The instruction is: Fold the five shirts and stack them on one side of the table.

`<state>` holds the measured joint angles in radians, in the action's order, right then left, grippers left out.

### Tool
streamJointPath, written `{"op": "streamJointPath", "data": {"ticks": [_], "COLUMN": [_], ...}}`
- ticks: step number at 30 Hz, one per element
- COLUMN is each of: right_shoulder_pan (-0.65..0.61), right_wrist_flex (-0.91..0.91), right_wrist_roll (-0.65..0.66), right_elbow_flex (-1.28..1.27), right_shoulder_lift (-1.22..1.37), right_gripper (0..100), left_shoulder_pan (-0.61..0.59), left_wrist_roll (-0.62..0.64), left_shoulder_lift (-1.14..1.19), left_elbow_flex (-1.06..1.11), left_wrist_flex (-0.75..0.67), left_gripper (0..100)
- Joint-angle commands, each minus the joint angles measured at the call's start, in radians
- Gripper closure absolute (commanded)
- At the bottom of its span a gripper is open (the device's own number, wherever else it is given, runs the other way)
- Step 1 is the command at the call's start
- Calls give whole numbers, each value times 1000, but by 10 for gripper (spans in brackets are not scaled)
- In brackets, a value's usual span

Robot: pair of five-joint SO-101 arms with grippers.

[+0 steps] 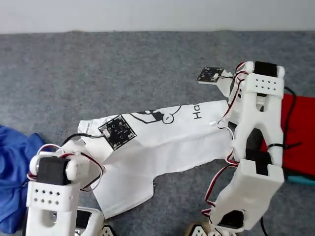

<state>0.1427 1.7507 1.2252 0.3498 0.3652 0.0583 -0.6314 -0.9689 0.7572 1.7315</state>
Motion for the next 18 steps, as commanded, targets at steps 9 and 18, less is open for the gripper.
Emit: {"op": "streamJointPath", "data": {"ticks": [9, 18], "right_shoulder_pan": [15, 12], "right_wrist_flex": [39, 39], "right_wrist_roll": [9, 37], "right_elbow_flex": [-72, -146], "right_shoulder_lift": [-62, -56], "right_gripper": [988, 988], "left_shoulder_pan": [138, 138], "left_wrist_roll": [-9, -51], "left_shoulder_lift": [-94, -87], "left_elbow_flex": [48, 35], "left_wrist_flex": [28, 28], "left_gripper": [987, 987]}}
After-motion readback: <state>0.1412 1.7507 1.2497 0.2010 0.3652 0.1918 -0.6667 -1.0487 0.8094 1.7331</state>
